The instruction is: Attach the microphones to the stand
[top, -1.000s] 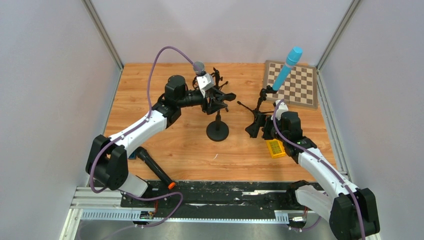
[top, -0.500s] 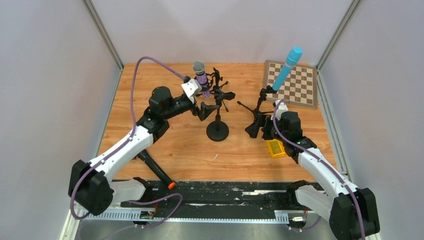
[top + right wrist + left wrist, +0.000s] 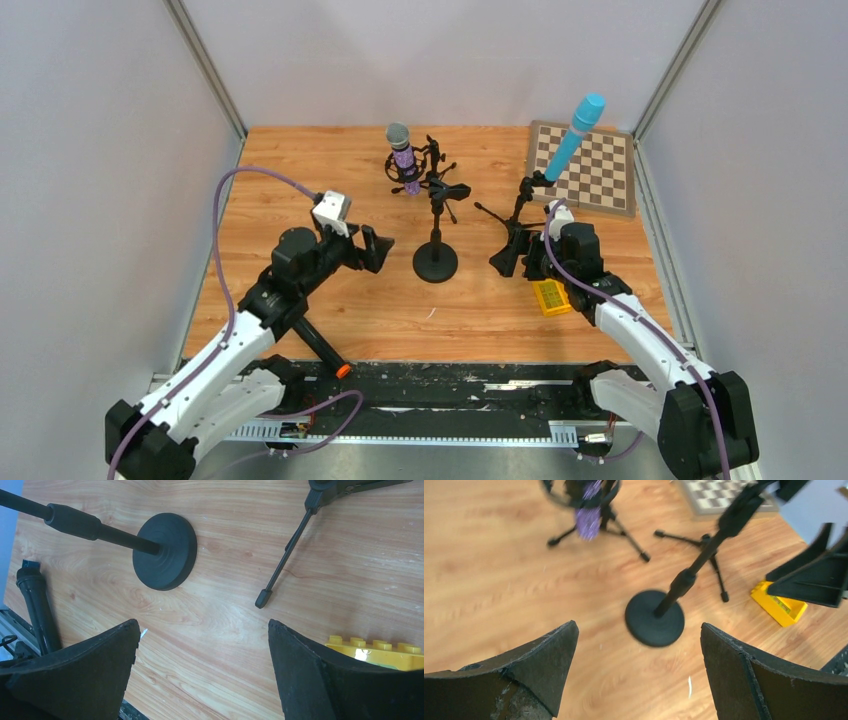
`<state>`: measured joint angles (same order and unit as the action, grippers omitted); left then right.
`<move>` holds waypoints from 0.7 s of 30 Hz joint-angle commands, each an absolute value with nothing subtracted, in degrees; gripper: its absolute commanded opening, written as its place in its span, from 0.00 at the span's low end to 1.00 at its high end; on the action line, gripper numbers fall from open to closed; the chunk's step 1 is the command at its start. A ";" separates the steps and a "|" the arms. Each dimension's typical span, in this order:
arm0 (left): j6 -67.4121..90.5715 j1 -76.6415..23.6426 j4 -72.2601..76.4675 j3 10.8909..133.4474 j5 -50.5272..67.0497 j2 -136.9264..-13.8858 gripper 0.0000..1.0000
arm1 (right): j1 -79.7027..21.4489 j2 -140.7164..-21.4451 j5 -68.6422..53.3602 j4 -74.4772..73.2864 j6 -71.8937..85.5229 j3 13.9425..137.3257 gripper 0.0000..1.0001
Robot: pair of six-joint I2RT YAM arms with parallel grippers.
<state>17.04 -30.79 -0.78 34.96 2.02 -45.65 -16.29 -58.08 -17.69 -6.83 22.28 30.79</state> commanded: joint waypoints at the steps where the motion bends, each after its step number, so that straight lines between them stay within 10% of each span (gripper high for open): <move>1: 30.76 -30.98 -11.64 31.80 -12.26 -38.91 1.00 | -15.98 -58.03 -18.61 -5.89 21.91 31.87 0.97; 21: 65.68 -30.98 -61.92 39.91 -31.85 -42.77 1.00 | -15.98 -59.33 -18.55 -5.74 21.89 31.64 0.97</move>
<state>57.04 -30.79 -54.30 36.42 -26.70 -41.87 -16.29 -58.98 -18.13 -6.85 22.28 30.79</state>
